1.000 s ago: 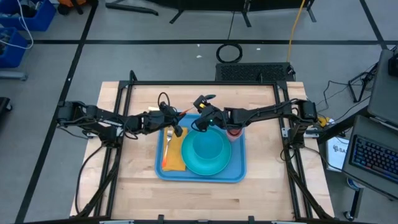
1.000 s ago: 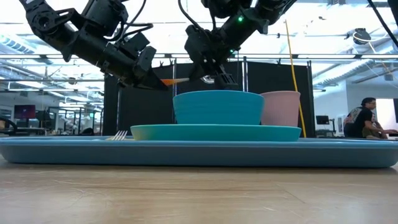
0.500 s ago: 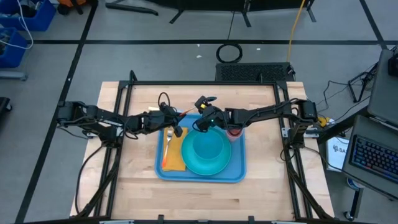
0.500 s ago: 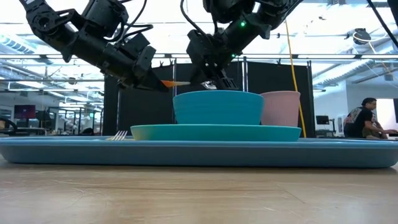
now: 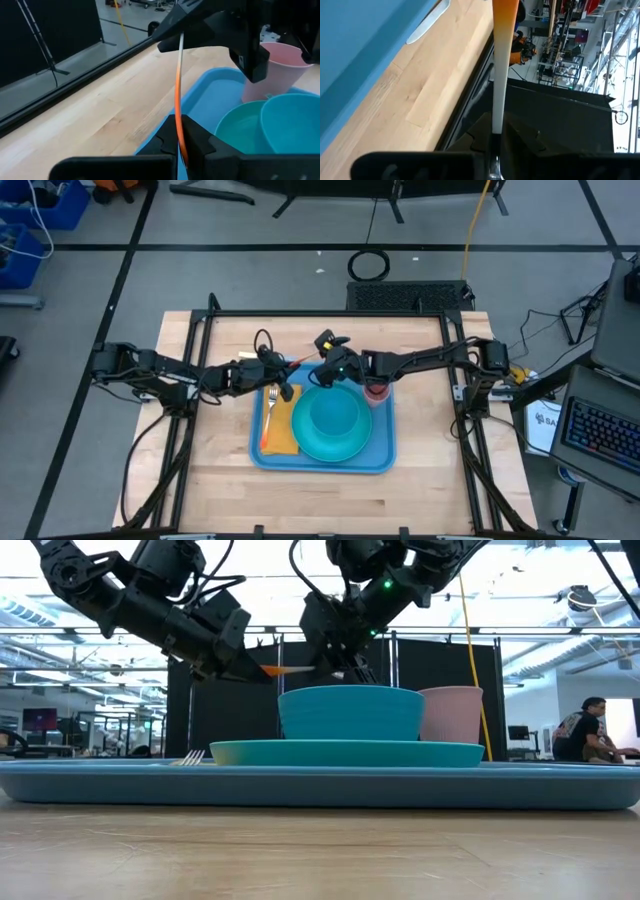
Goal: Set up tray
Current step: Put the orange spoon on the yellow napkin
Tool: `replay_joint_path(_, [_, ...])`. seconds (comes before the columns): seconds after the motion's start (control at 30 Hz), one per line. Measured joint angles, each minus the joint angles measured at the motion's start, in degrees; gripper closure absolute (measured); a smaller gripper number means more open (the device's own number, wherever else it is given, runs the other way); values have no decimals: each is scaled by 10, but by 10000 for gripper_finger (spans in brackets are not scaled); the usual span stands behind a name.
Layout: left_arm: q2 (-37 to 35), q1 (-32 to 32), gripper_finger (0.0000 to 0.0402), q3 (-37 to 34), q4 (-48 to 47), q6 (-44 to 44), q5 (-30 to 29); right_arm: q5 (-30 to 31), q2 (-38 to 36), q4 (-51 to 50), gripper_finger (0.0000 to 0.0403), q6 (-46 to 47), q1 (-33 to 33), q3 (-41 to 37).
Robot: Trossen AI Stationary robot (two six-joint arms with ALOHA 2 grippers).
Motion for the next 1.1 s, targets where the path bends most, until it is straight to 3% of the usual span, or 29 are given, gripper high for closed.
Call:
replay_joint_path(0.4, [0,0,396,0,-9,-3,-21,3,0,27,301,5,-6,0])
replay_joint_path(0.77, [0,0,396,0,-17,-20,-61,50,0,59,223,14,-15,0])
replay_joint_path(1.1, [0,0,396,0,-23,-35,-116,80,0,49,197,54,-15,0])
